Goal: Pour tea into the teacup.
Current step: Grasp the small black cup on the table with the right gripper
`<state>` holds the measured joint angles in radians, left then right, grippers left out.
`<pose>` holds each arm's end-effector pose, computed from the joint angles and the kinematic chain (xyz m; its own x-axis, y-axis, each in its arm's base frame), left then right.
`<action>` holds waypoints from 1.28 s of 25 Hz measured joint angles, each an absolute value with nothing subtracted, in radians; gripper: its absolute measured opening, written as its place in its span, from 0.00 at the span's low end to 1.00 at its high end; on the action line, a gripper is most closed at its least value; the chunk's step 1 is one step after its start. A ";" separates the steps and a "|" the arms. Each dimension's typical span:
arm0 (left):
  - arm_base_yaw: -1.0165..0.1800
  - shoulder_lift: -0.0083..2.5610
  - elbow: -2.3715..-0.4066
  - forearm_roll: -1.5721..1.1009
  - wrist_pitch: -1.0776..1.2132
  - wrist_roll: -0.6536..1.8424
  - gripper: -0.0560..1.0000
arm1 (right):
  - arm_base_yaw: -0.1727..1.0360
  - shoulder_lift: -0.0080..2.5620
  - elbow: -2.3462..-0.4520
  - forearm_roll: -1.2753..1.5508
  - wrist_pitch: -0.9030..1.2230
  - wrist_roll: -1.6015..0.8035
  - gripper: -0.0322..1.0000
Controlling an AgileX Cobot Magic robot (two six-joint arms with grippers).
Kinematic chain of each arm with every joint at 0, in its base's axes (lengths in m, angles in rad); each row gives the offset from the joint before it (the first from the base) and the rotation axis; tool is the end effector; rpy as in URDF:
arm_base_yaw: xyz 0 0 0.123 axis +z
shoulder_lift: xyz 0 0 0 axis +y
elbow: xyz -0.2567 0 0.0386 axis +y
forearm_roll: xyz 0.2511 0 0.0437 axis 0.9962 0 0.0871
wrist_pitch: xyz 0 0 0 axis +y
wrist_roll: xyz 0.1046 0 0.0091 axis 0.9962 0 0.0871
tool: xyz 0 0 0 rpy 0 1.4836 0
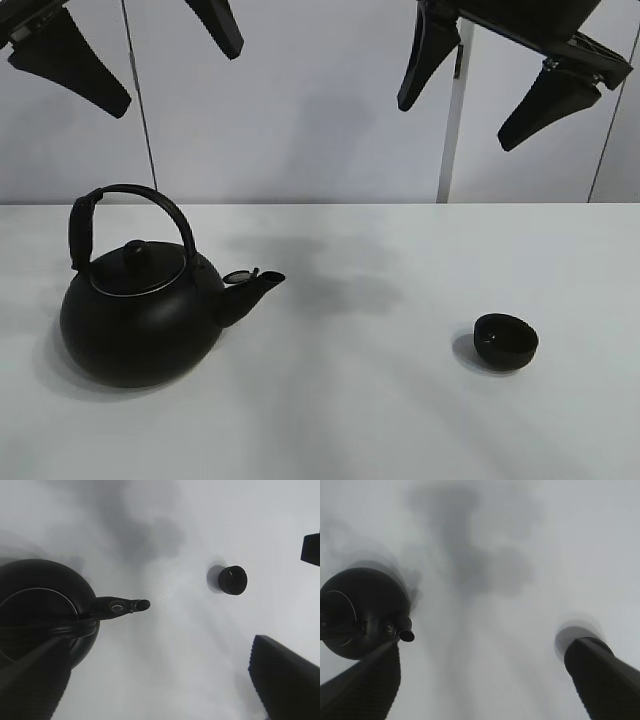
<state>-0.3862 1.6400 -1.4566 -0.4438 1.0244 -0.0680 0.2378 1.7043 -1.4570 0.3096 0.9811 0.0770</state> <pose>0.3167 -0.1704 0.2877 -0.9320 0.0724 -0.3551 0.2392 0.8590 -0.4526 0.3542 0.1132 0.2618 -0.9303 0.0237 -0.3661 -0.1059 0.9380 0.3299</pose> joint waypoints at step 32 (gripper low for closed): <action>-0.386 1.640 -1.457 -0.443 1.024 -0.068 0.71 | 0.238 1.655 -0.958 0.078 0.605 0.006 0.64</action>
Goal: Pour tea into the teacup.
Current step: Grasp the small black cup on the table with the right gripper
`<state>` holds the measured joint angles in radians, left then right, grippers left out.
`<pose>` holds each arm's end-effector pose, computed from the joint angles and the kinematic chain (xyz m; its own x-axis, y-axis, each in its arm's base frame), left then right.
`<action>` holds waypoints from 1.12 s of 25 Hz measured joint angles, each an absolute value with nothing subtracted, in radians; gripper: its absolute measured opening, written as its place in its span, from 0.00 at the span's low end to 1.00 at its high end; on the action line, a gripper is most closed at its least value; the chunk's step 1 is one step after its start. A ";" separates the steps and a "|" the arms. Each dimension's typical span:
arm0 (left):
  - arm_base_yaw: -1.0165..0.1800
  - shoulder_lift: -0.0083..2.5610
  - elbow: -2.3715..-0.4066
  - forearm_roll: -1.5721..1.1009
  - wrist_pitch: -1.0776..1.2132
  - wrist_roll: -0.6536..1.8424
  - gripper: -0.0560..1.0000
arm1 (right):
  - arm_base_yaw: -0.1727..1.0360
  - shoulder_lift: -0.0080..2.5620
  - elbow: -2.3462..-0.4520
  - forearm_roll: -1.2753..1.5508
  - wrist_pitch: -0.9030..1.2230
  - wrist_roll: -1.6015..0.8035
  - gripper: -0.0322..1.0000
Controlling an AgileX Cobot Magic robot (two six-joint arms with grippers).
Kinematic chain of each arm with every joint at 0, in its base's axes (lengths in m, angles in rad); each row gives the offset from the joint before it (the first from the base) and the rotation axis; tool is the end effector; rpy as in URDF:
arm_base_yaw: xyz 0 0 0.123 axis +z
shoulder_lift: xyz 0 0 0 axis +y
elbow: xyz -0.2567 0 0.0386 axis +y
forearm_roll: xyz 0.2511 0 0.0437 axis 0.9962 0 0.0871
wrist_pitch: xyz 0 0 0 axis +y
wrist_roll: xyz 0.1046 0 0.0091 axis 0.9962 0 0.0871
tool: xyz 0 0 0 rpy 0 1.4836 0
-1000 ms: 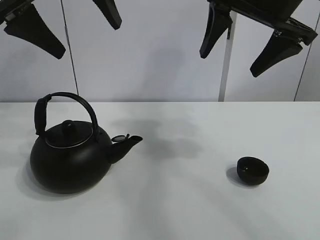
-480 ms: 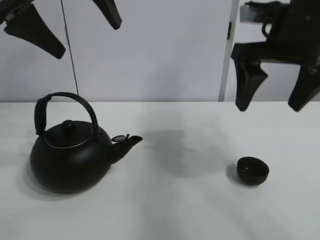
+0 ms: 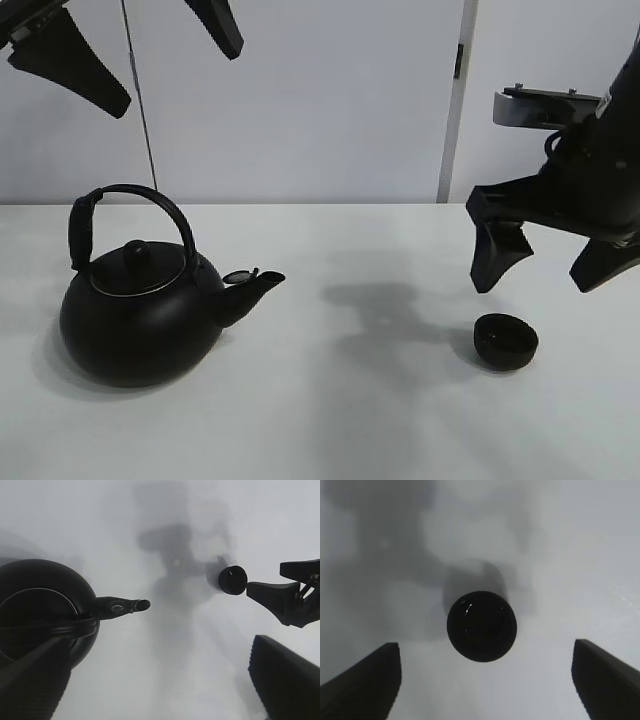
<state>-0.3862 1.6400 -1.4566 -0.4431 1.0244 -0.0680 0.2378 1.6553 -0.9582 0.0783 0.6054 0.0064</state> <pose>0.3168 -0.1703 0.2877 -0.9319 0.0727 -0.3553 0.2394 0.8593 -0.4519 0.3073 0.0793 0.1495 -0.9260 -0.1517 -0.3456 -0.1854 0.9804 0.0663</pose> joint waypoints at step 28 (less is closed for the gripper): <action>-0.386 1.640 -1.457 -0.443 1.024 -0.068 0.71 | 0.238 1.872 -0.950 0.117 0.506 0.006 0.51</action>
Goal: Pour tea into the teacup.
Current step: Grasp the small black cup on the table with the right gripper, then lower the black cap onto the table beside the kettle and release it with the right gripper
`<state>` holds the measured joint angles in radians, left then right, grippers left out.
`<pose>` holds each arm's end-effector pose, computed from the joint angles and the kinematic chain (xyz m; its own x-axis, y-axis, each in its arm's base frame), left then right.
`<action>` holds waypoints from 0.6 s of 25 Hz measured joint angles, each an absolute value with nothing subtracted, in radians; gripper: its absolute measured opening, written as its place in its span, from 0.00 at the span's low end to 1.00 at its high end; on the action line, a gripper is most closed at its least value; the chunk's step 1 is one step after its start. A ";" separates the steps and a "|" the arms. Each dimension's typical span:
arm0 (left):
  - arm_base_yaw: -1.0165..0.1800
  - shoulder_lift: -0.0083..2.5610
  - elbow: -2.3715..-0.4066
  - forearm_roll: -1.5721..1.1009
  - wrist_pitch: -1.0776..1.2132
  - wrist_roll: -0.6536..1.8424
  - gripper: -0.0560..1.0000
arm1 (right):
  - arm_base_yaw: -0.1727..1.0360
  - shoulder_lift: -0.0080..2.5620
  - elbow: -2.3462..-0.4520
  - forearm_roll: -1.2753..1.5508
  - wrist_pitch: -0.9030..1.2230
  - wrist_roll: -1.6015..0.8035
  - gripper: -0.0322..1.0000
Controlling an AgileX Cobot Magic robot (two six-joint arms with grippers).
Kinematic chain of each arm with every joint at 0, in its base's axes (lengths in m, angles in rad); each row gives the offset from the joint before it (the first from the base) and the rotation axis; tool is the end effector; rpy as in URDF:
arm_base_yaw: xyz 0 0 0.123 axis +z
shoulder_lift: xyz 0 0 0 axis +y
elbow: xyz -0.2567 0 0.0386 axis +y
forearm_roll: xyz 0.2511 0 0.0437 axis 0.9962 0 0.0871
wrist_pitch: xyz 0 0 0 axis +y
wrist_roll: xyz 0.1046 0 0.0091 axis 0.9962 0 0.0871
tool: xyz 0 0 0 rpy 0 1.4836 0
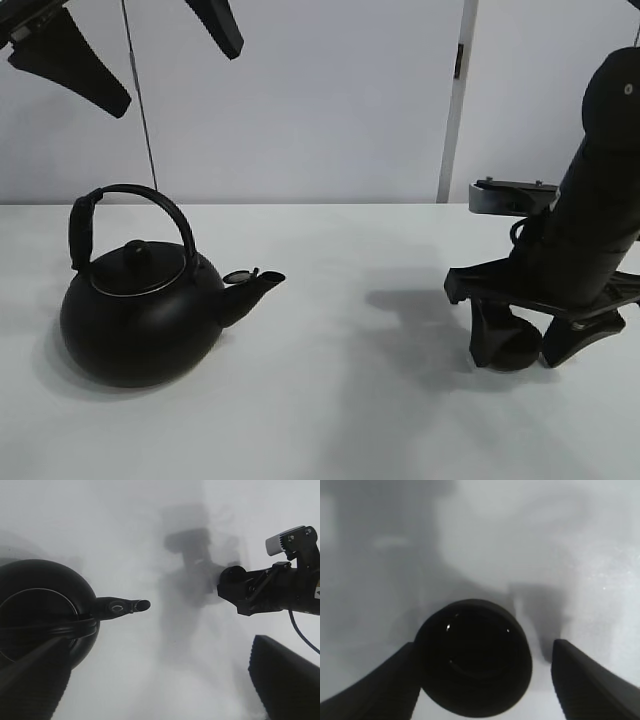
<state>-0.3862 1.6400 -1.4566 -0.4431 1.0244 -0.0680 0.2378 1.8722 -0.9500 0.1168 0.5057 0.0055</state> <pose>0.3168 -0.1703 0.2877 -0.9319 0.0727 -0.3553 0.2394 0.8593 -0.4519 0.3132 0.0820 0.0810 -0.9668 -0.1238 -0.2236 -0.1447 0.9863 0.0794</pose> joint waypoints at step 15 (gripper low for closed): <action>-0.386 1.640 -1.457 -0.443 1.024 -0.068 0.71 | 0.238 1.863 -1.022 0.123 0.559 0.026 0.42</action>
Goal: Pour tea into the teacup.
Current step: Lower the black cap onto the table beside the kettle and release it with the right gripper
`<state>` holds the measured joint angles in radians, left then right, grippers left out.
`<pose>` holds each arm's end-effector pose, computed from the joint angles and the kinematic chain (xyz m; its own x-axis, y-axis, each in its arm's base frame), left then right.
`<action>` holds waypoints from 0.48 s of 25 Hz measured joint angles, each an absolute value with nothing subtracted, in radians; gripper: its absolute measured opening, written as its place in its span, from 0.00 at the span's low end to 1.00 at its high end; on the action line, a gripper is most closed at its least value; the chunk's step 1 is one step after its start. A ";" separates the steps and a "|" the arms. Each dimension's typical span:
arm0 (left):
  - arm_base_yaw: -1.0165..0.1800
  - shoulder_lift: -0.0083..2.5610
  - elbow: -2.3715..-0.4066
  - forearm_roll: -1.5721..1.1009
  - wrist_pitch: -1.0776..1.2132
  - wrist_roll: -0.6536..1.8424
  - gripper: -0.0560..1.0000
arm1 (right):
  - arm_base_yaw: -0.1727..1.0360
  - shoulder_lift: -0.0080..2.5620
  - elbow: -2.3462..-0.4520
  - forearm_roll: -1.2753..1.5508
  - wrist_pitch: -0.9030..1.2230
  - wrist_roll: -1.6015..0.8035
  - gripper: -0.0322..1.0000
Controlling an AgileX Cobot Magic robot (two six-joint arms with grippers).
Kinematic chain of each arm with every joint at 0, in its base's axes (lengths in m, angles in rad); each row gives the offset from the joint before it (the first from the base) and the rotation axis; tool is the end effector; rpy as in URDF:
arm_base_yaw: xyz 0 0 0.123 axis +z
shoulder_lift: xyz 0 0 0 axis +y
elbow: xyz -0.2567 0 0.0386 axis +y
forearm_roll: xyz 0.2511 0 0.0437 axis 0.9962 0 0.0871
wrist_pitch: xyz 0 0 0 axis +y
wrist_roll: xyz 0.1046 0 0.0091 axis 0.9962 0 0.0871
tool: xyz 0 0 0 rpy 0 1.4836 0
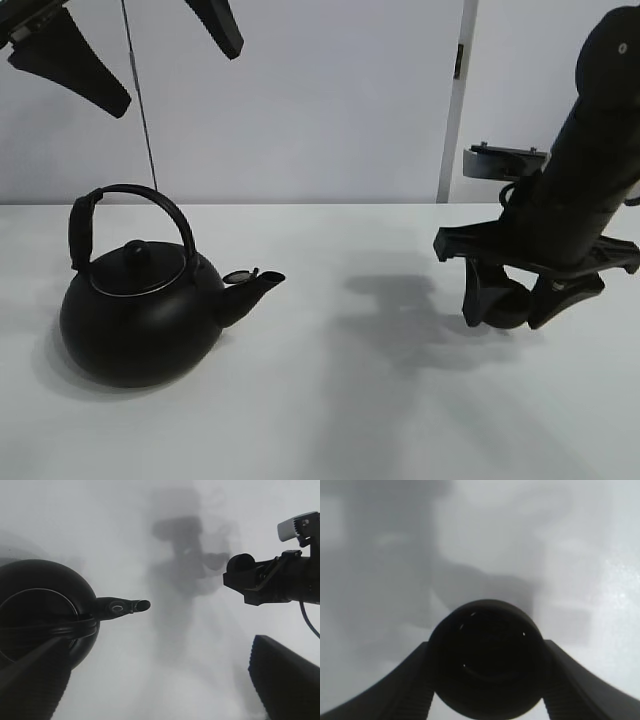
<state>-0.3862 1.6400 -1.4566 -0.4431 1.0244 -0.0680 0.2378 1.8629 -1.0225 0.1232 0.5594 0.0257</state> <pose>0.3168 -0.1703 0.2877 -0.9319 0.0727 -0.3553 0.2394 0.8593 -0.4519 0.3269 0.0863 0.0986 -0.9635 -0.1002 -0.2483 -0.1274 0.9872 0.0961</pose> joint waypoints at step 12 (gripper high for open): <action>-0.386 1.640 -1.457 -0.443 1.023 -0.068 0.71 | 0.451 1.862 -1.185 0.119 0.628 0.011 0.42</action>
